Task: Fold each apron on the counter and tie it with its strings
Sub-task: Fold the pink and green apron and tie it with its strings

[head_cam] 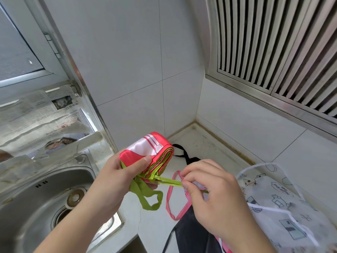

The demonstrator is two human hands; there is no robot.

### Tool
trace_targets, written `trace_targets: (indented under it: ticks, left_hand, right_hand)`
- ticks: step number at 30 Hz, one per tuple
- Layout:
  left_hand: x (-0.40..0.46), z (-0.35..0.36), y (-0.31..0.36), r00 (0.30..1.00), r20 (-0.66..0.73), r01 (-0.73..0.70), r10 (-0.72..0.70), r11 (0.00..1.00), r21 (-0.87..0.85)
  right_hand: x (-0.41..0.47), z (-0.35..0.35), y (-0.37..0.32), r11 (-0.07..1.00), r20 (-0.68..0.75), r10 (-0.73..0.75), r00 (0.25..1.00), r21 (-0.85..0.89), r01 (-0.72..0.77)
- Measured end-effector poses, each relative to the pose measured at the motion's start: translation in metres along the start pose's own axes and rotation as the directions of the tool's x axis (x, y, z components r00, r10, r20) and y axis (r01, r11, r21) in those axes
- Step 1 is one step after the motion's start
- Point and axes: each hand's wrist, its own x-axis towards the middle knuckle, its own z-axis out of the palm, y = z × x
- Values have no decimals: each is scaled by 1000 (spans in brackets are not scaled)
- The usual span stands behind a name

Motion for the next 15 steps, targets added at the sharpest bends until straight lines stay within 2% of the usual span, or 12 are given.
trace_targets:
  ticks: [4, 10, 11, 13, 15]
  left_hand:
    - [-1, 3, 1, 1000, -11, -10, 10, 1000, 27]
    - [0, 5, 2, 999, -35, -39, 41, 997, 61]
    - [0, 6, 1, 999, -31, -42, 44, 998, 55]
    - [-1, 7, 1, 999, -13, -31, 32, 999, 15]
    - [-1, 6, 2, 1000, 18, -13, 14, 998, -60]
  right_hand:
    - [0, -2, 2, 993, 53, -51, 997, -103, 56]
    - [-3, -2, 3, 997, 39, -5, 999, -72, 8]
    - [-4, -2, 2, 1000, 24, 18, 1000, -19, -18]
    - [-5, -1, 0, 972, 36, 165, 986, 165, -168]
    - [-5, 1, -2, 852, 159, 310, 937, 390, -348]
